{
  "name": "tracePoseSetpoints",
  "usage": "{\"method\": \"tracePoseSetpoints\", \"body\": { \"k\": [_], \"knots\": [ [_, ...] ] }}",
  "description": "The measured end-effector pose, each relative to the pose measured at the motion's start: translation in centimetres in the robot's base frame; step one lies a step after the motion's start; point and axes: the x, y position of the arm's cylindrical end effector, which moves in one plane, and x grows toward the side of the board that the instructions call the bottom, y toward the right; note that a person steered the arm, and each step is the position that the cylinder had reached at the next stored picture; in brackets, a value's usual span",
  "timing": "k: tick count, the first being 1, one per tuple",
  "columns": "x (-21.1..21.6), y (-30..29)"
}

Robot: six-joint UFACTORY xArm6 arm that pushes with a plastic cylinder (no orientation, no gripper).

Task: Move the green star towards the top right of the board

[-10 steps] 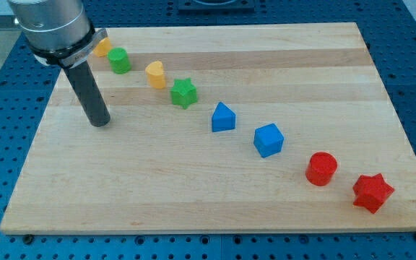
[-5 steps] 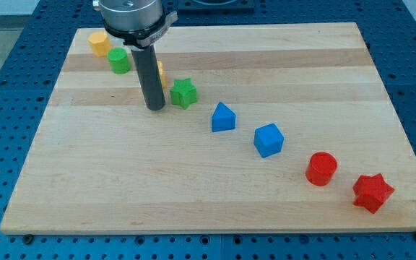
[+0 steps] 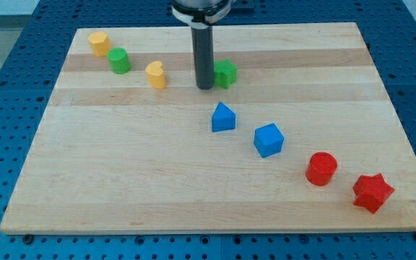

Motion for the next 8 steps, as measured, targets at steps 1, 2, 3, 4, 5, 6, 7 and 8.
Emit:
{"method": "tracePoseSetpoints", "body": {
  "k": [1,2,3,4,5,6,7,8],
  "knots": [
    [-1.5,2.2],
    [-2.4,4.6],
    [-3.0,7.0],
    [-3.8,9.0],
    [-4.6,10.9],
    [-5.6,12.9],
    [-6.7,14.9],
    [-7.7,16.4]
  ]
}}
